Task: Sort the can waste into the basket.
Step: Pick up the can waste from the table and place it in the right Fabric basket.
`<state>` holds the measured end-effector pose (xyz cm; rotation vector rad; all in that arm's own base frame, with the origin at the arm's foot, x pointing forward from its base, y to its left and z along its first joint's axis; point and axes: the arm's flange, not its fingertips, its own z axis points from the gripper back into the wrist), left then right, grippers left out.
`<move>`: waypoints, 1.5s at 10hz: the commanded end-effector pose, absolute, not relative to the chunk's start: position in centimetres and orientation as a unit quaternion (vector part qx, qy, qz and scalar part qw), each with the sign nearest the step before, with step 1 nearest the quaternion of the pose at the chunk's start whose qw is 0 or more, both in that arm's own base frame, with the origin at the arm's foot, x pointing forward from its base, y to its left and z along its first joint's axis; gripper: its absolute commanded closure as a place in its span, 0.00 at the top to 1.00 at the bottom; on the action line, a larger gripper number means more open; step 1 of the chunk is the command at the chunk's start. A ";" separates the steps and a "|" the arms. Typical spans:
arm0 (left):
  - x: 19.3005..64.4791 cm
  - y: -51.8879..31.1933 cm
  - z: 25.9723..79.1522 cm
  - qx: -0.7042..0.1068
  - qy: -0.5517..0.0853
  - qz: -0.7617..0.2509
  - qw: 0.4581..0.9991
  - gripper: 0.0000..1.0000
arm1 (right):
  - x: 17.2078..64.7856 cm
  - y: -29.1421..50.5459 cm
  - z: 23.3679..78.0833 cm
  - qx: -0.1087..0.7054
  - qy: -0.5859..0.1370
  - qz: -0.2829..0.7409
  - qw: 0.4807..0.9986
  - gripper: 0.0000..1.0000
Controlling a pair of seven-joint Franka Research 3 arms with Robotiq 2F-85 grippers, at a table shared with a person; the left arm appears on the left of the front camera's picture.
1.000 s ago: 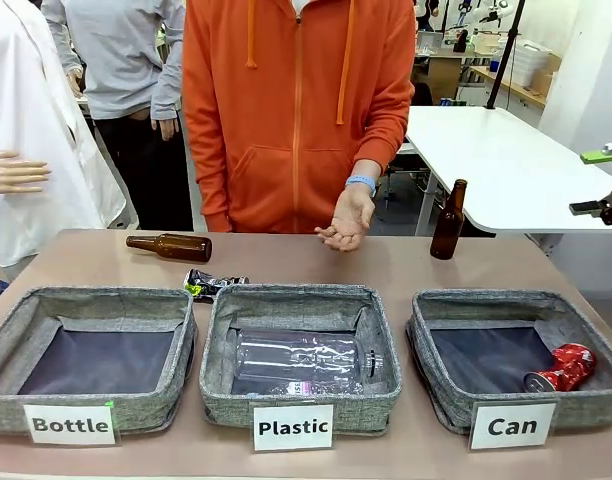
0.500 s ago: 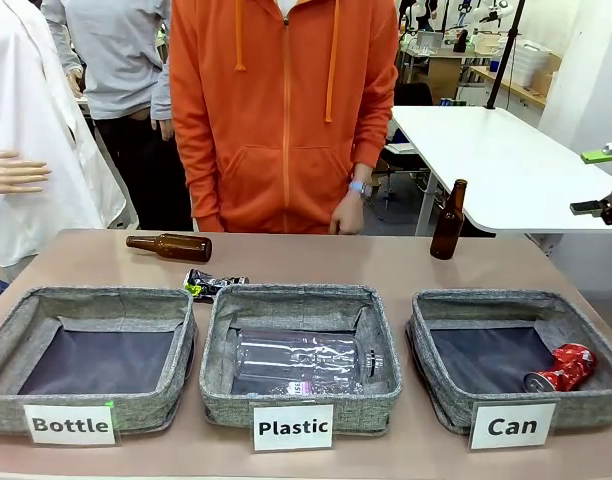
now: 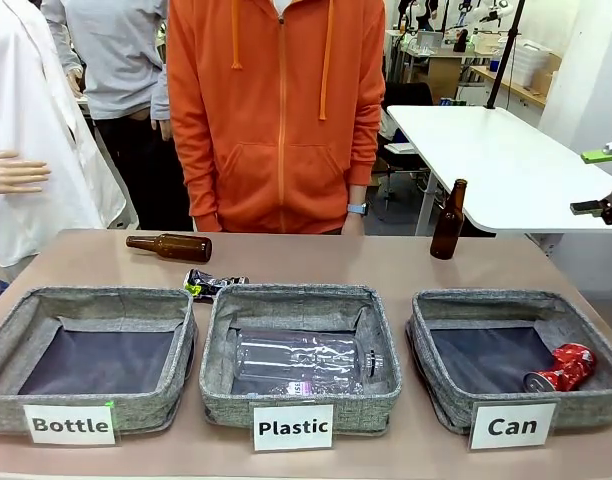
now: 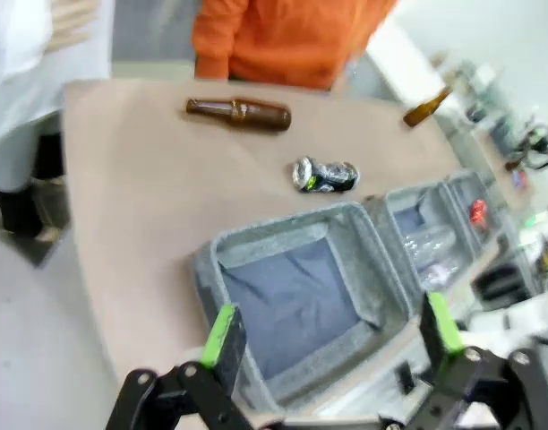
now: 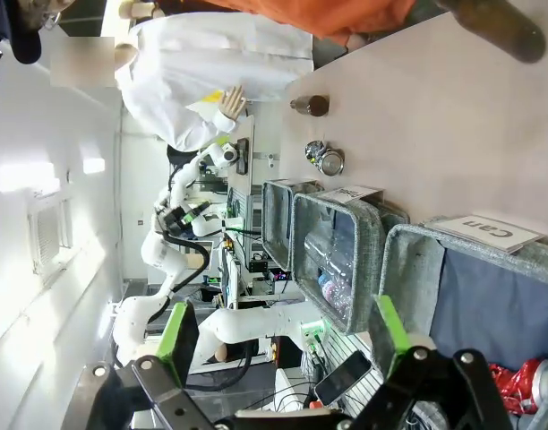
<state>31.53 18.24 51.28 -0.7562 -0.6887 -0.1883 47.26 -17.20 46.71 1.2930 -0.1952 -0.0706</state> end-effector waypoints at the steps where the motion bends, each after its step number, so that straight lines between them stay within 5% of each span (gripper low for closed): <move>1: 36.9 12.5 54.0 -0.268 -0.280 -0.160 0.908 1.00 | 47.3 -17.5 46.9 0.601 -0.091 -0.023 0.794 1.00; 5: 43.6 -3.8 55.3 -0.110 -0.251 -0.279 0.921 1.00 | 47.3 -17.5 46.9 0.601 -0.091 -0.023 0.794 1.00; 8: 47.5 -13.0 52.1 -0.056 -0.155 -0.374 0.913 1.00 | 47.3 -17.5 46.9 0.601 -0.091 -0.023 0.794 1.00; 15: 47.0 -14.9 48.8 -0.102 -0.127 -0.344 0.925 1.00 | 47.3 -17.5 46.9 0.601 -0.091 -0.023 0.794 1.00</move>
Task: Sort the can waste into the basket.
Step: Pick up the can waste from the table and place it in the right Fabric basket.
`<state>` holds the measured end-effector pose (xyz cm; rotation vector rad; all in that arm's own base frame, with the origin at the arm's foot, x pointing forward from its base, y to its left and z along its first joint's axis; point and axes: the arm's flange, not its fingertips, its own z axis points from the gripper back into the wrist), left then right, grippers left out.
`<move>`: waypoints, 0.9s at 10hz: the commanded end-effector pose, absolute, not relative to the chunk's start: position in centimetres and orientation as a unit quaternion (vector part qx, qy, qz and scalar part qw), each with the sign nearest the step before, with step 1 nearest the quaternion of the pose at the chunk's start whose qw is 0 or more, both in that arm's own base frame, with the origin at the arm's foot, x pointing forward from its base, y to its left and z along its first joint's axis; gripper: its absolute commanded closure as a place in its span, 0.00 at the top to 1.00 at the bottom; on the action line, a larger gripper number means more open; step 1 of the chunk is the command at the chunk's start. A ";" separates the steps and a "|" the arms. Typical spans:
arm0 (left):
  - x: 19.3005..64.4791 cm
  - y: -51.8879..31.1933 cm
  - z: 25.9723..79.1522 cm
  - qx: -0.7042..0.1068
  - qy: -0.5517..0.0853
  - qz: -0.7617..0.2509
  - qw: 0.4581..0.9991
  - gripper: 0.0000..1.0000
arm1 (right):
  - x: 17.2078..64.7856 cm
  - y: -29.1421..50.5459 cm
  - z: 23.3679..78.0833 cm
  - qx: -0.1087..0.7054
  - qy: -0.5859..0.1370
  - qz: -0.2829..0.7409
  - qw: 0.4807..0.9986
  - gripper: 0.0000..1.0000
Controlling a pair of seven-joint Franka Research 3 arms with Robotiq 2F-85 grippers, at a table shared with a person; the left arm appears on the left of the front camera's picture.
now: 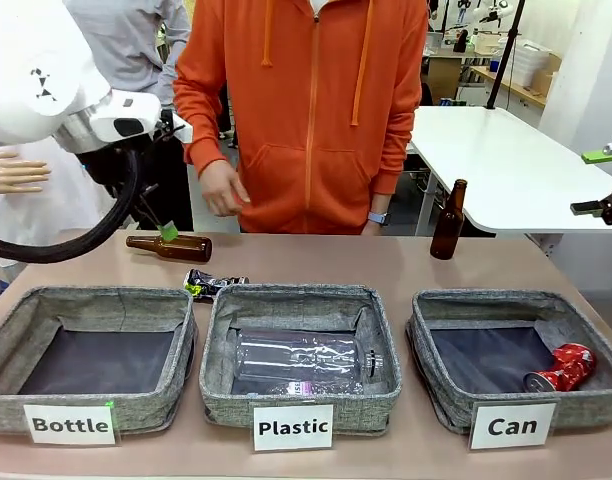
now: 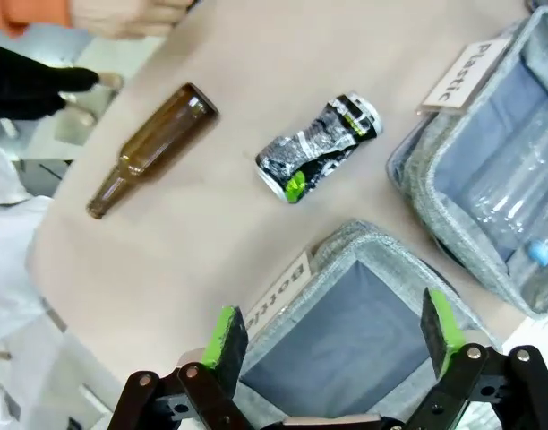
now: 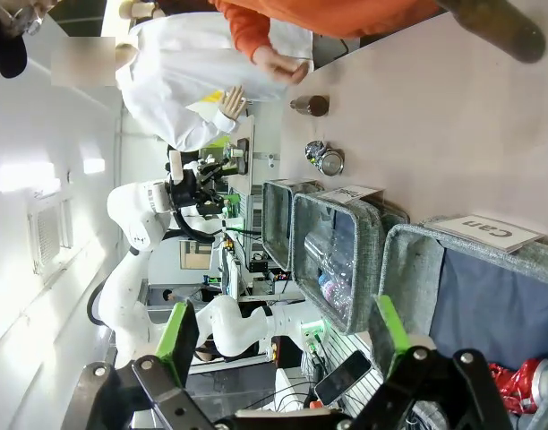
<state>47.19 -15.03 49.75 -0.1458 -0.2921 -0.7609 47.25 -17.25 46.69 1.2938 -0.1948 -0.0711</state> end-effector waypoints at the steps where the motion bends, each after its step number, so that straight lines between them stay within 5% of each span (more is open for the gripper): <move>1: 46.5 -12.7 49.4 -0.131 -0.138 -0.339 0.921 1.00 | 47.3 -17.5 46.9 0.601 -0.091 -0.023 0.794 1.00; 4: 40.3 1.7 54.4 -0.190 -0.184 -0.273 0.925 1.00 | 47.3 -17.5 46.9 0.601 -0.091 -0.023 0.794 1.00; 9: 30.3 17.3 52.2 -0.268 -0.244 -0.098 0.927 1.00 | 47.3 -17.5 46.9 0.601 -0.091 -0.023 0.794 1.00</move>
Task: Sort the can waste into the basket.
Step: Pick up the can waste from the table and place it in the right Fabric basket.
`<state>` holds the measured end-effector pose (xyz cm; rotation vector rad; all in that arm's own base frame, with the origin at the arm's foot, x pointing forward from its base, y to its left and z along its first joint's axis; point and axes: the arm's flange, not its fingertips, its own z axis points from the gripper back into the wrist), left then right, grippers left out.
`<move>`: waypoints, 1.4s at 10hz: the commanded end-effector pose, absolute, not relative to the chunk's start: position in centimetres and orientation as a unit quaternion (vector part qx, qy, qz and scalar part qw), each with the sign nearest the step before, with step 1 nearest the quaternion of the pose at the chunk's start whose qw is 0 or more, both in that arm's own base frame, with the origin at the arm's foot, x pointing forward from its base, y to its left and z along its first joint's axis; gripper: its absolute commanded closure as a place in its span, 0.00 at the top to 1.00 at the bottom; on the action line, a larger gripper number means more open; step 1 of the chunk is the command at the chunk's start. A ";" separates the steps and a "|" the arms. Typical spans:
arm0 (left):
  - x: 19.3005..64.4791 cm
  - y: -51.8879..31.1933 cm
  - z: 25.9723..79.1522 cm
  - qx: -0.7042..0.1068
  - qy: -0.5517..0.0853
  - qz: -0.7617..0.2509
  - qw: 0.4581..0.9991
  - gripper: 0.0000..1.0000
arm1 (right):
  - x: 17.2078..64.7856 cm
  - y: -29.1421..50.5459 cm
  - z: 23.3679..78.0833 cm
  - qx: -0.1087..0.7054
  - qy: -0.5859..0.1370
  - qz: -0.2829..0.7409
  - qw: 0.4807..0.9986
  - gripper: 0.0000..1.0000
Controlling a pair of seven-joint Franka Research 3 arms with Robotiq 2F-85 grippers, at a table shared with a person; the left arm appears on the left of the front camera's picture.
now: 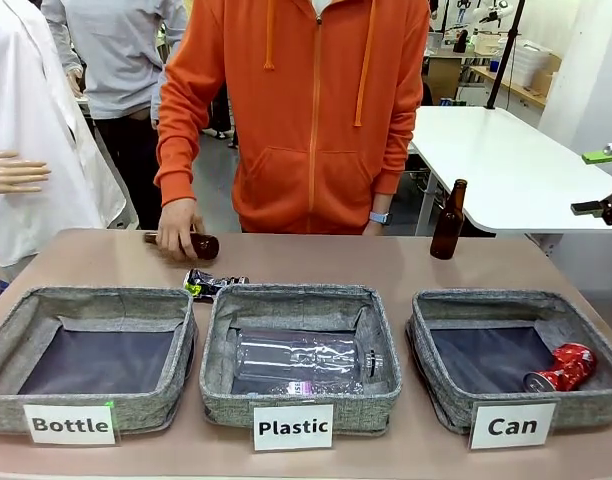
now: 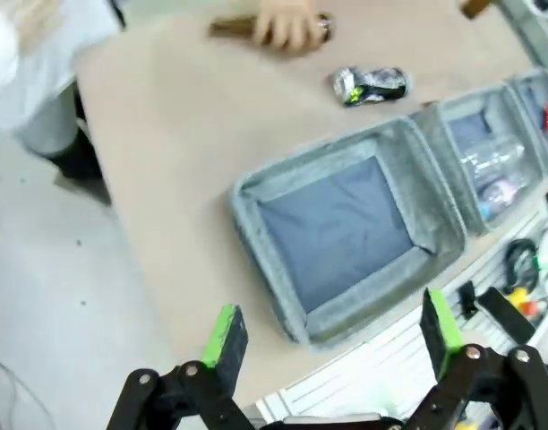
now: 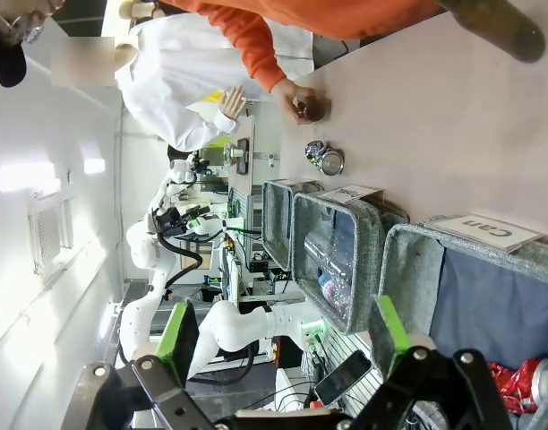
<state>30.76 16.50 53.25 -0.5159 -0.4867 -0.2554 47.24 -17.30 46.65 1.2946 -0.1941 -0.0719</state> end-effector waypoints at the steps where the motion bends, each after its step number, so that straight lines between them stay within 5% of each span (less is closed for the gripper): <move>1: 28.4 19.4 50.8 -0.285 -0.238 -0.061 0.926 1.00 | 47.3 -17.5 46.9 0.601 -0.091 -0.023 0.794 1.00; 4: 26.4 21.0 48.9 -0.291 -0.243 -0.029 0.925 1.00 | 47.3 -17.5 46.9 0.601 -0.091 -0.023 0.794 1.00; 10: 41.0 8.0 50.2 -0.229 -0.177 -0.123 0.949 1.00 | 47.3 -17.5 46.9 0.601 -0.091 -0.023 0.794 1.00; 14: 31.3 20.6 52.4 -0.254 -0.200 -0.095 0.941 1.00 | 47.3 -17.5 46.9 0.601 -0.091 -0.023 0.794 1.00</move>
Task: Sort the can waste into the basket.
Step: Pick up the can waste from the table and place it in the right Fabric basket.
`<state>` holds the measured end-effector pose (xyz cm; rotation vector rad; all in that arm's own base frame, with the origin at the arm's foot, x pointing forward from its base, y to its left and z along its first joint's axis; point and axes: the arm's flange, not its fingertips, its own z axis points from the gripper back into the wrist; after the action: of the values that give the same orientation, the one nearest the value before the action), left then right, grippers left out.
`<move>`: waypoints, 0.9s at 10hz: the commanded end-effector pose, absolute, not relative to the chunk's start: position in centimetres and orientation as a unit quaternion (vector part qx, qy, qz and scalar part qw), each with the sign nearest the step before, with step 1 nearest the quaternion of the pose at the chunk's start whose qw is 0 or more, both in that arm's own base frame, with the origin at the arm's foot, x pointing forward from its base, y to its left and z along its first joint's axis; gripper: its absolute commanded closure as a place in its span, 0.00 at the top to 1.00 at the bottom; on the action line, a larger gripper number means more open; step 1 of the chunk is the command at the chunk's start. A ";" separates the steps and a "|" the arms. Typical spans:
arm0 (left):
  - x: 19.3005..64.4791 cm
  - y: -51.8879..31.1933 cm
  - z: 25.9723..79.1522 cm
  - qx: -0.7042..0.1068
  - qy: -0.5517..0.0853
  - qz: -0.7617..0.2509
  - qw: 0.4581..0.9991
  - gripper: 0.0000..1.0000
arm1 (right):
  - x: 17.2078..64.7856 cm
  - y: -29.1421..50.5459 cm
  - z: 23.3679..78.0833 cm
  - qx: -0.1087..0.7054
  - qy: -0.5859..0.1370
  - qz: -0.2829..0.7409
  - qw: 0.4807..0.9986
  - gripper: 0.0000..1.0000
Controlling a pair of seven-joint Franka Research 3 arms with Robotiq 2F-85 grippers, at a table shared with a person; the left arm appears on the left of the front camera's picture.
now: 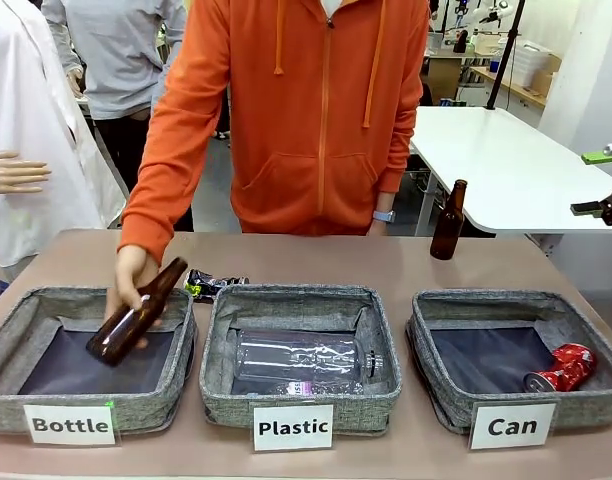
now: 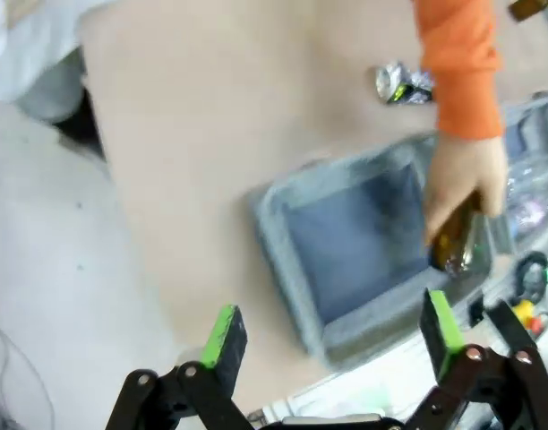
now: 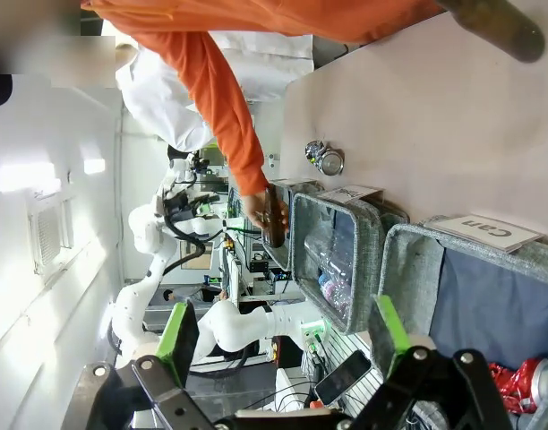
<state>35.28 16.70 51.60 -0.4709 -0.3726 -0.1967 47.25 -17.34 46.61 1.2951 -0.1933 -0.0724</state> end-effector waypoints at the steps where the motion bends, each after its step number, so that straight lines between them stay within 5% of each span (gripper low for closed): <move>1: 27.5 24.0 51.4 -0.274 -0.228 -0.057 0.933 1.00 | 47.3 -17.5 46.9 0.601 -0.091 -0.023 0.794 1.00; 4: 22.6 27.6 47.8 -0.316 -0.259 0.012 0.912 1.00 | 47.3 -17.5 46.9 0.601 -0.091 -0.023 0.794 1.00; 9: 23.8 26.8 48.5 -0.309 -0.252 0.008 0.917 1.00 | 47.3 -17.5 46.9 0.601 -0.091 -0.023 0.794 1.00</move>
<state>23.08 27.02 48.05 -0.6528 -0.5175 0.0234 47.25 -17.36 46.61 1.2951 -0.1933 -0.0723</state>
